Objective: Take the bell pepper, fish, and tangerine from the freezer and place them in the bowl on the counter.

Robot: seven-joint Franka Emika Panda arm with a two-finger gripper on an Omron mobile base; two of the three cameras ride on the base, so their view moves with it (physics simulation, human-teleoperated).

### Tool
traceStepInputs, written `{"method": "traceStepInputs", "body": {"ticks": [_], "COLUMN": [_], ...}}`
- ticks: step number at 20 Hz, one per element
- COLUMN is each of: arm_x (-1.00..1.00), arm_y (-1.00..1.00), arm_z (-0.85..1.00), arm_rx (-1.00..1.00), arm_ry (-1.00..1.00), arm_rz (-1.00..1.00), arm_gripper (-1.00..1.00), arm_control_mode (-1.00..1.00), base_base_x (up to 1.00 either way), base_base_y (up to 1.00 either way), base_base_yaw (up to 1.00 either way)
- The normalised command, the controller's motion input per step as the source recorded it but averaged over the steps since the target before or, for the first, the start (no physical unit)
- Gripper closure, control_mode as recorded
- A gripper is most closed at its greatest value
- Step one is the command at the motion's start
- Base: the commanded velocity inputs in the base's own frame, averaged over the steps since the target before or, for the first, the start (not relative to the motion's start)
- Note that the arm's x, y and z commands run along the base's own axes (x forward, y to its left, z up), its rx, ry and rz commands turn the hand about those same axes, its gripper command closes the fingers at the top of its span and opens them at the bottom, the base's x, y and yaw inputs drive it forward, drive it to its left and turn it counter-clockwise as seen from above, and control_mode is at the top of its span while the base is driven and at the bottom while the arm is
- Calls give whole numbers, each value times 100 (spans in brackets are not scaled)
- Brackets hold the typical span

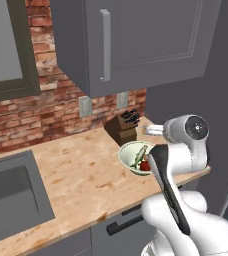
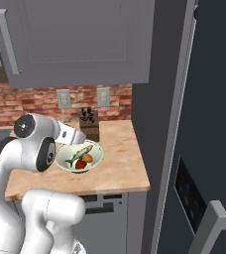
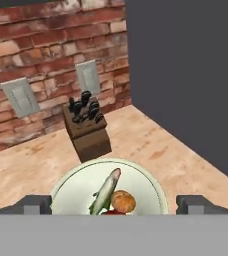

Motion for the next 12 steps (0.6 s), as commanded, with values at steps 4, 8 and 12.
{"method": "traceStepInputs", "body": {"ticks": [4, 8, 12], "arm_x": [-100, -100, -100], "arm_y": [0, 13, 42], "arm_z": [100, 100, 47], "arm_rx": [-1, -8, -17], "arm_ry": [-64, -62, -50], "arm_rz": [0, 0, 0], "arm_gripper": [-100, -100, -100], "arm_control_mode": [-100, -100, -100], "base_base_x": [0, 0, 0], "base_base_y": [0, 0, 0], "base_base_yaw": [0, 0, 0]}}
